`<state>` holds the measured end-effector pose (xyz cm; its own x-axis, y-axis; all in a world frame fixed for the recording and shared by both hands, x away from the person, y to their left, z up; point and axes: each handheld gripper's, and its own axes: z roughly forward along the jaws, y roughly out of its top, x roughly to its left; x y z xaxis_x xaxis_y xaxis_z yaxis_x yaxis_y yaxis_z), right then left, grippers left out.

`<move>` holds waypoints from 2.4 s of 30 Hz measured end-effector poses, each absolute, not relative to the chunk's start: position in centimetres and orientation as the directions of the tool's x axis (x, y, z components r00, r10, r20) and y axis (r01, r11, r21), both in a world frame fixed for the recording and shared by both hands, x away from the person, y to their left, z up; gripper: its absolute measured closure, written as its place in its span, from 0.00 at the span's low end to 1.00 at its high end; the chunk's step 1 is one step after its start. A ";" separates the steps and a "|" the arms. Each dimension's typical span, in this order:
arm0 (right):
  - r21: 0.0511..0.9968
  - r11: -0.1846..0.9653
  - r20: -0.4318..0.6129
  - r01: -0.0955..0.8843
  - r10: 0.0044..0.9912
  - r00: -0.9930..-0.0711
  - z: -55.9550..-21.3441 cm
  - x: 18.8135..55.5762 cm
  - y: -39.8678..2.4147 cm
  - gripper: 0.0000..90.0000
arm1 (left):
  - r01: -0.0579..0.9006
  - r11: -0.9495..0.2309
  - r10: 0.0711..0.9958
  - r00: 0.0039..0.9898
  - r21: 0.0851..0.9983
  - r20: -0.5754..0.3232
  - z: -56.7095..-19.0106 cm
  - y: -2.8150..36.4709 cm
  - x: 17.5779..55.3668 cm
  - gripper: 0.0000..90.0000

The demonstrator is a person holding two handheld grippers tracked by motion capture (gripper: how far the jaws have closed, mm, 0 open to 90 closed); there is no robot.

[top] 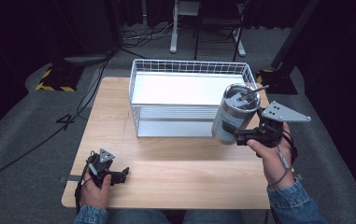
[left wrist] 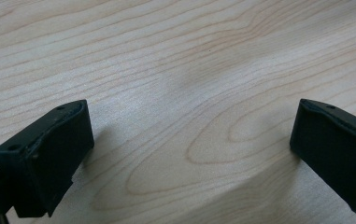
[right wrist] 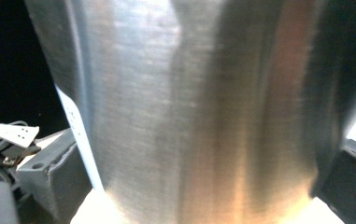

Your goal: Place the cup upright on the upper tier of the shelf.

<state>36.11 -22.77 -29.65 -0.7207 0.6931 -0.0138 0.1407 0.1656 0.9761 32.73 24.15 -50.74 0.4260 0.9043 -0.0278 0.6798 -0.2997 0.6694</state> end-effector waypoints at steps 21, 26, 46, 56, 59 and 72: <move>0.972 0.179 -0.030 0.149 0.731 -0.681 -24.2 41.3 -21.5 0.04 | 0.678 -0.308 0.901 0.434 0.668 -0.025 -50.7 24.2 33.2 0.00; 0.973 0.168 -0.021 0.155 0.741 -0.671 -24.3 42.4 -20.8 0.04 | 0.677 -0.308 0.901 0.434 0.668 -0.024 -50.7 24.2 33.2 0.00; 0.976 0.139 -0.003 0.169 0.782 -0.623 -25.2 49.4 -17.6 0.04 | 0.679 -0.306 0.903 0.430 0.668 -0.023 -50.7 24.1 33.1 0.00; 0.972 0.124 0.033 0.202 0.775 -0.631 -26.4 51.0 -16.9 0.04 | 0.682 -0.297 0.907 0.421 0.669 -0.027 -50.7 24.1 33.0 0.00; 0.969 0.122 0.043 0.215 0.772 -0.635 -26.6 51.1 -16.7 0.04 | 0.682 -0.296 0.907 0.421 0.669 -0.027 -50.7 24.1 33.0 0.00; 0.965 0.139 0.035 0.224 0.775 -0.631 -27.4 51.3 -16.5 0.04 | 0.682 -0.297 0.907 0.421 0.669 -0.027 -50.7 24.1 33.0 0.00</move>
